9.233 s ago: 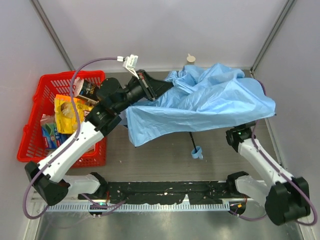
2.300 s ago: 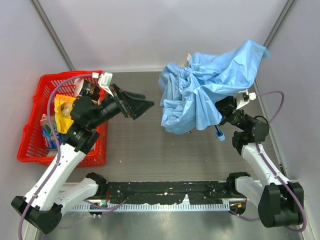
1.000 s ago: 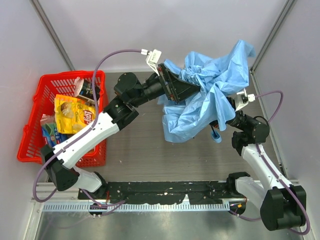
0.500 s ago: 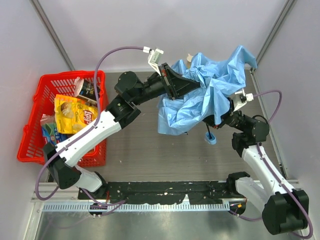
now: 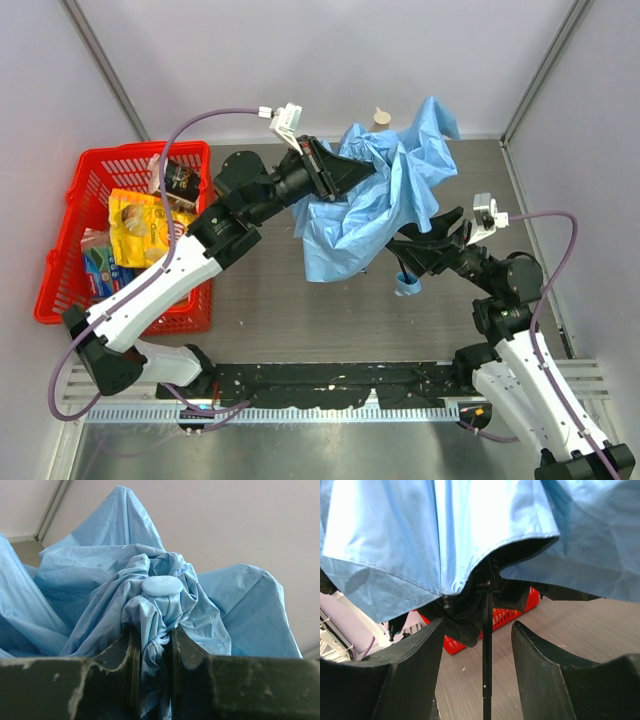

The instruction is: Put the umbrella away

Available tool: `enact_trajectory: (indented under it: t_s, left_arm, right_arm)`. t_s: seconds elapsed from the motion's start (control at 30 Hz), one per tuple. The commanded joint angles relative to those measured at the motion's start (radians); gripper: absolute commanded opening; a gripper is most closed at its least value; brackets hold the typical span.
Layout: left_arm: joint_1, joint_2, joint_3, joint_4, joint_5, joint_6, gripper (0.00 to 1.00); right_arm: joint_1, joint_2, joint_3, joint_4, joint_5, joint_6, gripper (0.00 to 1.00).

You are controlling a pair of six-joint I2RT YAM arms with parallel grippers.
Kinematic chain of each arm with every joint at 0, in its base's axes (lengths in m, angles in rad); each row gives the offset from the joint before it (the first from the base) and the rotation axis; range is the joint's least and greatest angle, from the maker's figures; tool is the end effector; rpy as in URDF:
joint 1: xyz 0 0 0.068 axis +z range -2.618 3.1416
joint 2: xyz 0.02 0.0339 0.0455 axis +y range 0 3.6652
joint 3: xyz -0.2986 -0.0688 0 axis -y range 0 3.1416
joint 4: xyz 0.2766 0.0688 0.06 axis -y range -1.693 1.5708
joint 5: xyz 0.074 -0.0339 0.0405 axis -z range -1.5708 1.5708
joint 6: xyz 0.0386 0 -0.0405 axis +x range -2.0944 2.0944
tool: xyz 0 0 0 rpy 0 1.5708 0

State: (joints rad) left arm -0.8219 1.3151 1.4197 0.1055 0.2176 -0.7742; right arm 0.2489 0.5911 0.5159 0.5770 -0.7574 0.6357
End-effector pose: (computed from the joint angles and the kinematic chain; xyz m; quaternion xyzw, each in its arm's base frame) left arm 0.2135 -0.2419 0.5142 0.0993 0.6232 -0.6010 0.4906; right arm 0.1310 0.0606 0.3680 -0.2212 0.5256 0.5124 0.6420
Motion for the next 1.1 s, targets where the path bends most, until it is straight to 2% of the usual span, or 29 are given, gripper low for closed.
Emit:
enact_trajectory:
  t_s: [0.0, 0.1, 0.17, 0.23, 0.27, 0.3, 0.37, 0.4, 0.47, 0.5, 0.53, 0.6, 0.63, 0.67, 0.9, 1.07]
  left_arm:
    - [0.021, -0.021, 0.021, 0.046, -0.034, -0.094, 0.00]
    - [0.023, -0.007, 0.028, 0.068, -0.011, -0.131, 0.00]
    - [0.023, 0.003, 0.042, 0.057, -0.003, -0.134, 0.00]
    - [0.023, 0.007, 0.051, 0.043, 0.002, -0.128, 0.00]
    - [0.021, 0.007, 0.053, 0.031, 0.000, -0.128, 0.00]
    - [0.024, 0.006, 0.048, 0.026, 0.003, -0.126, 0.00]
    - [0.027, -0.004, 0.036, 0.007, 0.012, -0.134, 0.02]
    - [0.038, -0.013, 0.027, 0.008, 0.026, -0.143, 0.09]
    - [0.065, -0.042, -0.028, 0.045, 0.066, -0.195, 0.38]
    - [0.079, -0.053, -0.045, 0.077, 0.084, -0.212, 0.49]
    - [0.093, -0.062, -0.071, 0.110, 0.109, -0.241, 0.58]
    - [0.112, -0.065, -0.100, 0.149, 0.153, -0.278, 0.66]
    - [0.116, -0.059, -0.100, 0.157, 0.175, -0.287, 0.73]
    - [0.118, -0.054, -0.093, 0.161, 0.195, -0.286, 0.98]
    - [0.118, -0.036, -0.077, 0.267, 0.302, -0.326, 1.00]
    - [0.118, -0.057, -0.079, 0.264, 0.241, -0.318, 1.00]
  right_arm:
    - [0.055, 0.035, 0.015, -0.069, 0.069, -0.083, 0.60]
    - [0.104, 0.067, 0.029, -0.089, 0.104, -0.123, 0.60]
    - [0.150, 0.098, 0.065, -0.146, 0.144, -0.174, 0.53]
    - [0.190, 0.113, 0.082, -0.167, 0.197, -0.224, 0.30]
    - [0.205, 0.115, 0.082, -0.158, 0.222, -0.241, 0.07]
    - [0.211, 0.111, 0.069, -0.113, 0.227, -0.245, 0.01]
    - [0.217, 0.096, 0.021, 0.011, 0.213, -0.235, 0.01]
    - [0.216, 0.084, 0.001, 0.053, 0.196, -0.232, 0.01]
    - [0.219, 0.076, -0.033, 0.148, 0.166, -0.229, 0.01]
    - [0.216, 0.081, -0.039, 0.191, 0.152, -0.222, 0.01]
    - [0.219, 0.091, -0.039, 0.213, 0.130, -0.212, 0.01]
    - [0.217, 0.116, -0.036, 0.257, 0.101, -0.185, 0.01]
    - [0.217, 0.133, -0.033, 0.282, 0.087, -0.171, 0.01]
    - [0.216, 0.141, -0.030, 0.288, 0.081, -0.163, 0.01]
    - [0.219, 0.161, -0.011, 0.270, 0.069, -0.162, 0.01]
    - [0.217, 0.156, 0.015, 0.215, 0.064, -0.179, 0.01]
